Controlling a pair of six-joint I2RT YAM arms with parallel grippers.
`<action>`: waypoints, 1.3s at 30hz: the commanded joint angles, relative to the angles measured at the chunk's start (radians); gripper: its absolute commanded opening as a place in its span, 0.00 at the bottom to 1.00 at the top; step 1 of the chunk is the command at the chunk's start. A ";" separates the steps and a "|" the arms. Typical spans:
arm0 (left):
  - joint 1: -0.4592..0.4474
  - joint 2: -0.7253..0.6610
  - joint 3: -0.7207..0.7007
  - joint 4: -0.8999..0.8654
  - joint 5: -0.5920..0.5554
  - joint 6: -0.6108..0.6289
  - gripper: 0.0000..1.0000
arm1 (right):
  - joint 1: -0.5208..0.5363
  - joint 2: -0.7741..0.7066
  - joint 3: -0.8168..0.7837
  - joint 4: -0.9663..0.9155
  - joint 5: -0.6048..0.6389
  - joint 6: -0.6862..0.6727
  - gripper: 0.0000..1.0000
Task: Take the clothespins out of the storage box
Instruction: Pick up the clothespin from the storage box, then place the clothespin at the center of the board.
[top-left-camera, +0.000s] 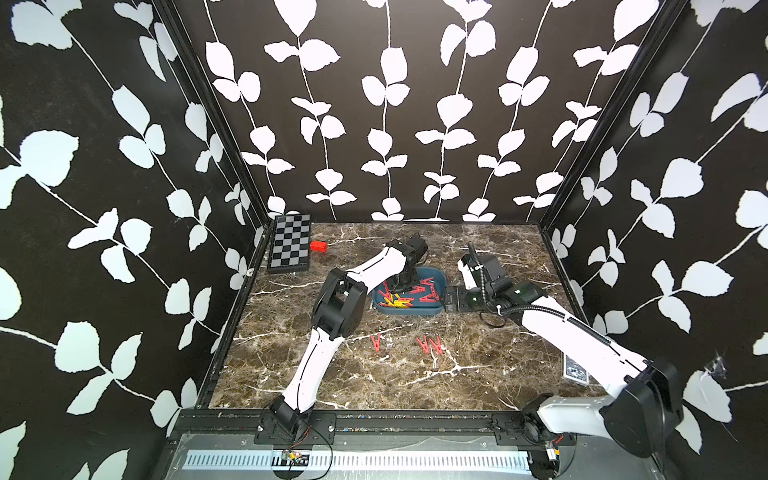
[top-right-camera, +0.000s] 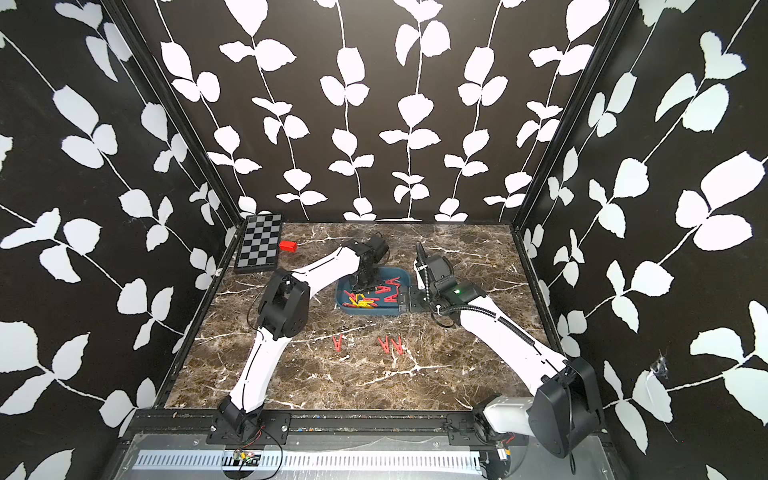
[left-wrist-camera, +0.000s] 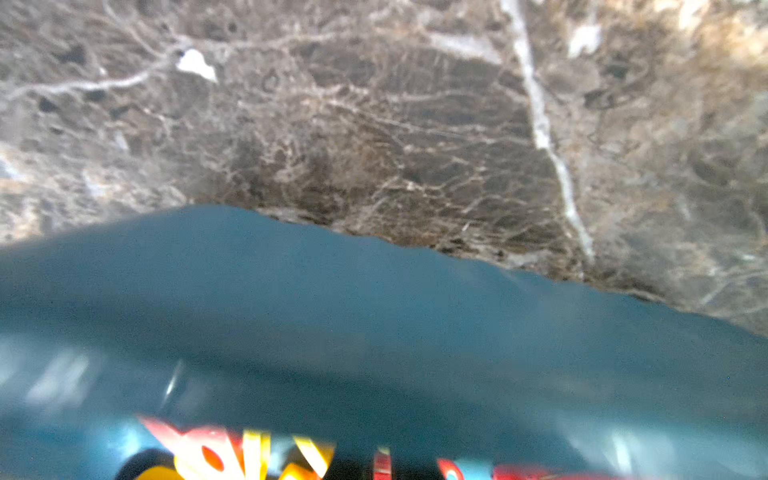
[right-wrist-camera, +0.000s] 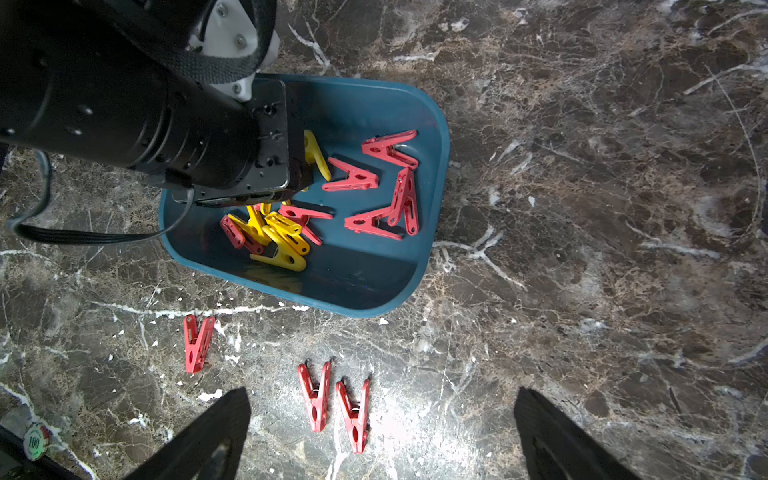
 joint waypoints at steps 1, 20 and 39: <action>0.004 -0.071 0.023 -0.042 -0.027 0.018 0.09 | -0.005 0.005 0.016 -0.006 0.015 -0.009 0.99; 0.001 -0.380 -0.245 0.000 0.011 0.059 0.10 | -0.005 0.002 0.017 0.037 -0.055 -0.033 0.99; -0.091 -0.747 -0.813 0.203 0.096 0.180 0.09 | 0.028 -0.038 -0.063 0.108 -0.230 -0.020 0.99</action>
